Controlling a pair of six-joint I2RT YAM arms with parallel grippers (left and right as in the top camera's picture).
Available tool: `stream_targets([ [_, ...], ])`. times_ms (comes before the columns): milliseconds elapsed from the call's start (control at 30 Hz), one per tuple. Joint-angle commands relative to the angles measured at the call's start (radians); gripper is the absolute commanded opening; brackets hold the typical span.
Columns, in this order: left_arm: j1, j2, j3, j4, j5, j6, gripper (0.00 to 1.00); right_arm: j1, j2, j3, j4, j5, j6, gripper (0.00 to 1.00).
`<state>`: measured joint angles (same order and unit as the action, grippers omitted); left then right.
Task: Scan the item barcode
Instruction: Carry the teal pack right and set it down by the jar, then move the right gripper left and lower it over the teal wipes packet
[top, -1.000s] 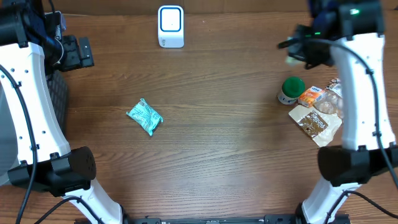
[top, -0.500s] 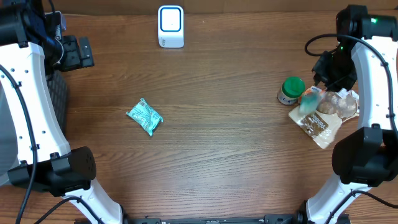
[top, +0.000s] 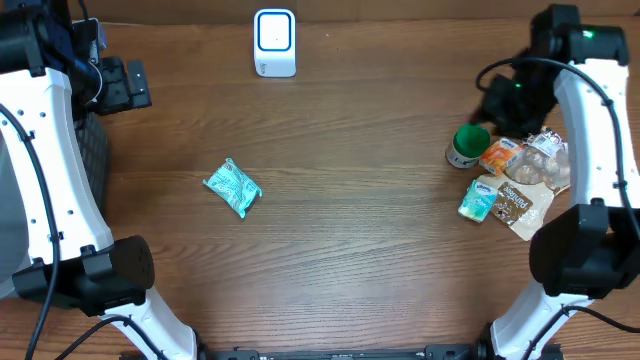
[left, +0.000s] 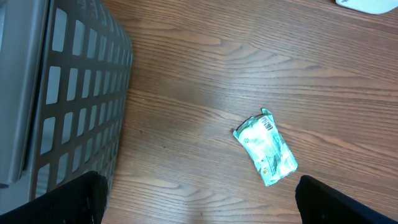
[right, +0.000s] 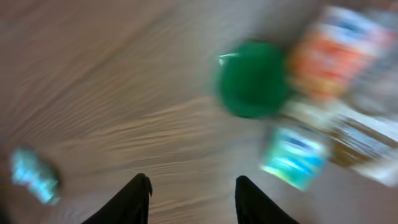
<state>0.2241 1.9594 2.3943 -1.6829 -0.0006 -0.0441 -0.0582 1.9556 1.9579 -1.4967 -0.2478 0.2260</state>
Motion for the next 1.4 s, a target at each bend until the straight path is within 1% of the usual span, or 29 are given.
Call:
stream_targets([
  [0, -0.002, -0.003, 0.002, 0.001, 0.000, 0.019, 0.99, 0.120, -0.001, 0.029, 0.048, -0.152, -0.062, 0.43],
  [33, -0.002, -0.003, 0.002, 0.001, 0.000, 0.019, 0.99, 0.154, -0.001, 0.024, 0.073, -0.159, -0.043, 0.47],
  [167, -0.002, -0.003, 0.002, 0.001, 0.000, 0.019, 0.99, 0.294, 0.004, -0.018, 0.204, -0.165, 0.039, 0.50],
  [233, -0.002, -0.003, 0.002, 0.001, 0.000, 0.019, 0.99, 0.363, 0.018, -0.043, 0.268, -0.166, 0.083, 0.50],
  [400, -0.002, -0.003, 0.002, 0.001, 0.000, 0.019, 0.99, 0.518, 0.090, -0.112, 0.429, -0.166, 0.248, 0.53],
  [433, -0.002, -0.003, 0.002, 0.001, 0.000, 0.019, 1.00, 0.547, 0.109, -0.122, 0.458, -0.166, 0.291, 0.57],
  [500, -0.002, -0.003, 0.002, 0.001, 0.000, 0.019, 0.99, 0.593, 0.139, -0.139, 0.504, -0.166, 0.364, 0.58],
  [533, -0.002, -0.003, 0.002, 0.001, 0.000, 0.019, 1.00, 0.615, 0.151, -0.150, 0.530, -0.165, 0.396, 0.62],
  [633, -0.002, -0.003, 0.002, 0.001, 0.000, 0.019, 0.99, 0.671, 0.182, -0.180, 0.605, -0.165, 0.476, 0.62],
  [667, -0.002, -0.003, 0.002, 0.001, 0.000, 0.019, 1.00, 0.689, 0.192, -0.187, 0.627, -0.164, 0.510, 0.64],
  [767, -0.002, -0.003, 0.002, 0.001, 0.000, 0.019, 0.99, 0.735, 0.219, -0.204, 0.683, -0.153, 0.568, 0.69],
  [833, -0.002, -0.003, 0.002, 0.001, 0.000, 0.019, 1.00, 0.762, 0.234, -0.220, 0.715, -0.127, 0.618, 0.70],
  [900, -0.002, -0.003, 0.002, 0.001, 0.000, 0.019, 1.00, 0.787, 0.254, -0.236, 0.754, -0.103, 0.666, 0.70],
  [1067, -0.002, -0.003, 0.002, 0.001, 0.000, 0.019, 0.99, 0.827, 0.314, -0.238, 0.827, -0.070, 0.710, 0.68],
  [1267, -0.002, -0.003, 0.002, 0.001, 0.000, 0.019, 0.99, 0.849, 0.347, -0.238, 0.866, -0.059, 0.710, 0.57],
  [1367, -0.002, -0.003, 0.002, 0.001, 0.000, 0.019, 0.99, 0.857, 0.351, -0.238, 0.860, -0.029, 0.710, 0.49],
])
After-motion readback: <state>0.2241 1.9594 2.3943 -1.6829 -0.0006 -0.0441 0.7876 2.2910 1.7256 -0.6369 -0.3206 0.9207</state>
